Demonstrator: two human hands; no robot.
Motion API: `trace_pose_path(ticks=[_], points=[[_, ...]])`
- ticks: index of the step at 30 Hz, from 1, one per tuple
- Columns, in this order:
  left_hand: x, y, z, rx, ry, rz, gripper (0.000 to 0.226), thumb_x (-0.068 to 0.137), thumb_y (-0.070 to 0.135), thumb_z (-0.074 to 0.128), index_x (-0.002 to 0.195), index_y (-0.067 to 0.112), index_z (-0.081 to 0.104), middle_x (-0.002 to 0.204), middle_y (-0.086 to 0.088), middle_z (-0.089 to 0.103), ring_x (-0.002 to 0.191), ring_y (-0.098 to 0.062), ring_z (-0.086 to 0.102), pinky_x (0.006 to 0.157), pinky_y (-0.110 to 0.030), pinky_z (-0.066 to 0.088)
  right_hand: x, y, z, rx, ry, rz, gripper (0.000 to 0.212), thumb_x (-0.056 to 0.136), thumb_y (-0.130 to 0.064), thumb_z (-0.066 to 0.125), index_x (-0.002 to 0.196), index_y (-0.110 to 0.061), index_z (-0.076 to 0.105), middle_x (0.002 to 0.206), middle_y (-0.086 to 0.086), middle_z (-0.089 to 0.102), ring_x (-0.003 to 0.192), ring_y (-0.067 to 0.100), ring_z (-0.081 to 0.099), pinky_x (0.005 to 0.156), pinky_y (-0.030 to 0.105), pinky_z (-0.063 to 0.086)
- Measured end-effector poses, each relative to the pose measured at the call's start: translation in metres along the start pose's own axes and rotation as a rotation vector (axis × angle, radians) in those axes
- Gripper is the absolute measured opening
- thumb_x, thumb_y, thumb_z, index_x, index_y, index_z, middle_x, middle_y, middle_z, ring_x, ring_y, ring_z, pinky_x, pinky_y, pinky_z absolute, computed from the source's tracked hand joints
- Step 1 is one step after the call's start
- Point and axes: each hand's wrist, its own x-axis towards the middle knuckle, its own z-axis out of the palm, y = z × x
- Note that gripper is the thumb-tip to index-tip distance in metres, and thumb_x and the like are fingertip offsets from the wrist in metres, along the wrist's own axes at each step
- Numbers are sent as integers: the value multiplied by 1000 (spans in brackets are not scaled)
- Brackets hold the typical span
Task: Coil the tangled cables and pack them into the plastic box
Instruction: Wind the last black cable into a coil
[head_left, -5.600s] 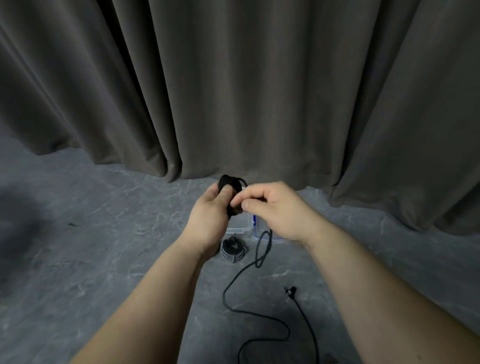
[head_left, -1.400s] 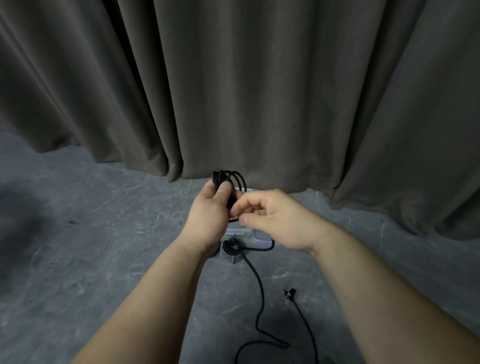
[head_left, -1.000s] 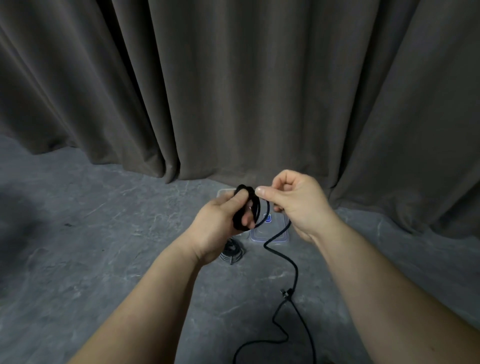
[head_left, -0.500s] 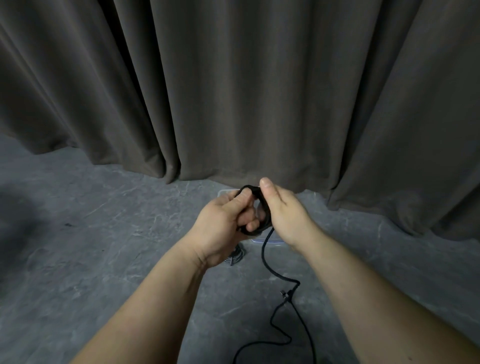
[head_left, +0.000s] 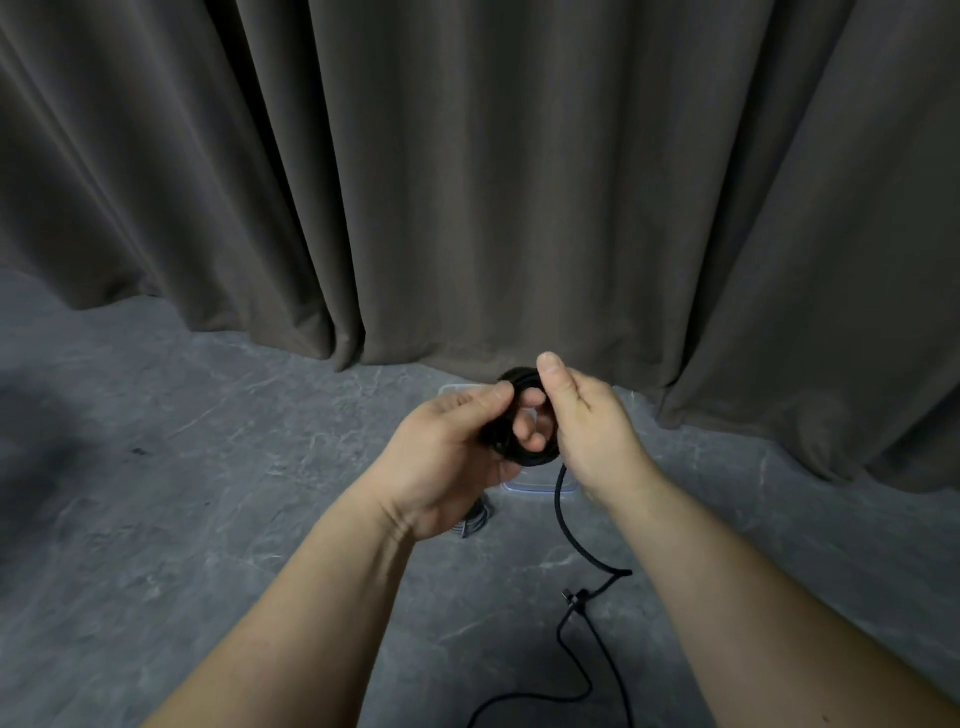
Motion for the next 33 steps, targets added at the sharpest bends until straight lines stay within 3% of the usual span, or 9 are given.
trace_pose_path(ticks=[5, 8, 12, 15, 19, 23, 25, 30, 33], points=[[3, -7, -6, 21, -5, 2, 14, 86, 25, 55, 84, 11, 53, 59, 3, 47, 62, -11, 52, 66, -23, 45, 1, 8, 4, 14, 3, 45, 53, 80, -75, 40, 69, -28, 63, 66, 20, 63, 56, 21, 56, 66, 48, 52], [5, -9, 0, 25, 116, 46, 21, 97, 18, 47, 78, 10, 51, 57, 1, 52, 60, -12, 56, 67, -25, 45, 0, 10, 4, -84, 106, -57, 34, 98, -47, 41, 75, -33, 62, 62, 2, 62, 56, 14, 56, 62, 38, 50], [9, -4, -1, -54, 245, 111, 25, 101, 18, 38, 81, 9, 51, 55, 1, 49, 63, -14, 55, 66, -26, 43, -2, 7, 6, -105, 115, -99, 31, 102, -22, 42, 100, -43, 65, 59, -11, 63, 46, 9, 54, 50, 24, 46], [10, -4, -3, -96, 271, 97, 25, 102, 21, 39, 84, 10, 51, 54, 2, 43, 62, -14, 50, 66, -28, 38, -3, 7, 8, -88, 53, -79, 31, 101, -19, 44, 109, -40, 66, 59, -5, 60, 48, 10, 50, 51, 25, 44], [10, -4, -3, -185, 254, 74, 27, 102, 21, 36, 79, 12, 46, 50, 3, 35, 53, -12, 44, 63, -27, 39, -4, 5, 9, -58, -6, -59, 31, 101, -21, 45, 99, -44, 66, 62, 9, 53, 50, 15, 43, 49, 26, 38], [10, 2, -7, -323, 325, 78, 30, 102, 24, 35, 75, 16, 45, 49, 5, 32, 50, -10, 40, 69, -30, 38, -1, 6, 5, -95, -25, 11, 22, 101, -27, 44, 105, -38, 63, 58, -3, 58, 46, 8, 47, 53, 25, 41], [12, 8, -17, -350, 418, 96, 30, 102, 26, 35, 74, 19, 43, 48, 8, 33, 50, -9, 41, 66, -28, 34, 1, 7, -1, -110, -49, 74, 22, 96, -16, 48, 97, -35, 59, 62, -4, 61, 48, 9, 48, 55, 28, 43], [14, 15, -43, -407, 626, 139, 30, 103, 27, 37, 73, 24, 41, 49, 9, 38, 49, -6, 47, 69, -26, 32, -1, 15, -17, -493, -2, 70, 22, 81, -5, 55, 75, -26, 52, 59, -3, 60, 52, 11, 48, 57, 26, 39], [15, 12, -45, -398, 659, 161, 29, 103, 26, 38, 74, 24, 41, 52, 9, 39, 50, -7, 47, 69, -26, 33, -4, 16, -19, -707, -18, 0, 19, 86, -11, 57, 82, -27, 64, 56, -14, 52, 56, 7, 46, 57, 23, 34]])
